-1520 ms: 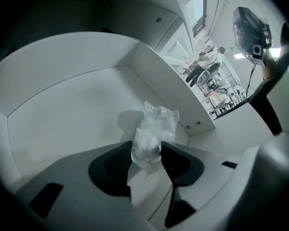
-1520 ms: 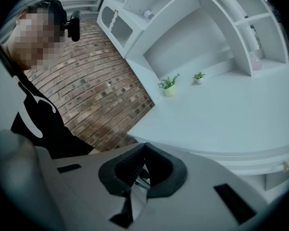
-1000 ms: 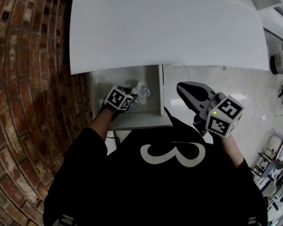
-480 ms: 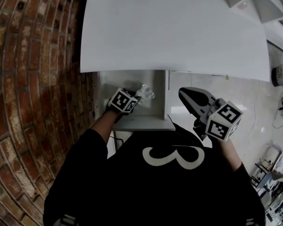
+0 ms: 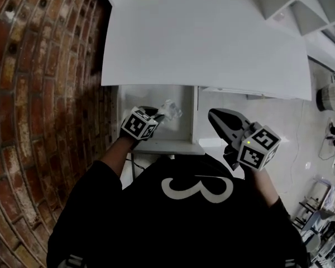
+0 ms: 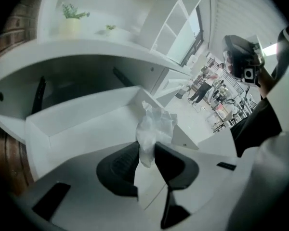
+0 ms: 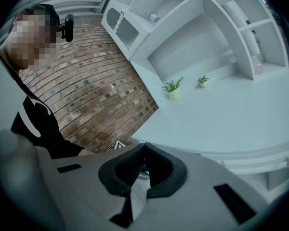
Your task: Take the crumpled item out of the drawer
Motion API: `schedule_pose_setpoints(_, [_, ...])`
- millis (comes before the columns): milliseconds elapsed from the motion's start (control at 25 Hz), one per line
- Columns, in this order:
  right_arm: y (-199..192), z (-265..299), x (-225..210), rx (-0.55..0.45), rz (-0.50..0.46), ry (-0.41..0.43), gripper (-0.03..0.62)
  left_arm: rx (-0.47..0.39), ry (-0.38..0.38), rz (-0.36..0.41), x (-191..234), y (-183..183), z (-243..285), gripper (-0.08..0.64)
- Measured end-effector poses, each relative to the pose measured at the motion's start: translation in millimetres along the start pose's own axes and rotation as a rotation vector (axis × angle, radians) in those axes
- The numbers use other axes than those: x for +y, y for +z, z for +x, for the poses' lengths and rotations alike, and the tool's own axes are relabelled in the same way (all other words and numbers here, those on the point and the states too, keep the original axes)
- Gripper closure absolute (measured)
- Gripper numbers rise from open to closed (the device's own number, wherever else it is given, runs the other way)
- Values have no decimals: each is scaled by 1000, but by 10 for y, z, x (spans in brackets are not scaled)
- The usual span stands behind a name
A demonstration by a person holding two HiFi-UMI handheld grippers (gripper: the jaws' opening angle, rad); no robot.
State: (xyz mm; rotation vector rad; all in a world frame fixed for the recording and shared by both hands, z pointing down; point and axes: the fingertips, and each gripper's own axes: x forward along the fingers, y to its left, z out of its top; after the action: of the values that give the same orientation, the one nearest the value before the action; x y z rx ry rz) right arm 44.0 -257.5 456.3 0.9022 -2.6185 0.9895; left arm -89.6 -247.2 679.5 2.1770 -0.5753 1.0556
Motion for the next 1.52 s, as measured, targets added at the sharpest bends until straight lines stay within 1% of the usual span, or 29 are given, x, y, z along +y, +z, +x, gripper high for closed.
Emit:
schedule_pose_setpoints(120, [-21,-54,131,-17,0,2,581,-48,20,39,-103,119,-229,456])
schedule_pose_setpoints(280, [-42,-137,331,-34,-12,8,581,-142,33,82,-293,356,-583,456])
schedule_pose_setpoints(480, [14,-265,532,-86,-35,-2,581,-261,22,106,-598,623,-1066,456])
schedule_pose_setpoints(680, [-2,-403,737,-127,-62,-15,581,-403,-8,95,-916,813,-1559,454])
schedule_pose_setpoints(880, [23,-539,990,-182,-87,-21,581,-499,-23,58,-1214,877,-2004,454])
schedule_pose_setpoints(1040, [131,-647,1210,-245,-103,-15,581,-581,-29,23,-1443,949,-2406,453])
schedule_pose_setpoints(1160, [203,-695,1376,-276,-127,-7,581,-661,-62,2,-1629,1011,-2712,453])
schedule_pose_setpoints(1240, [230,-713,1477,-297,-139,-4,581,-695,-65,12,-1727,1017,-2875,451])
schedule_pose_setpoints(1400, [282,-732,1633,-347,-132,11,581,-734,-32,58,-1826,979,-3107,451])
schedule_pose_setpoints(1520, [276,-738,1714,-362,-128,15,581,-760,-44,51,-1875,947,-3213,451])
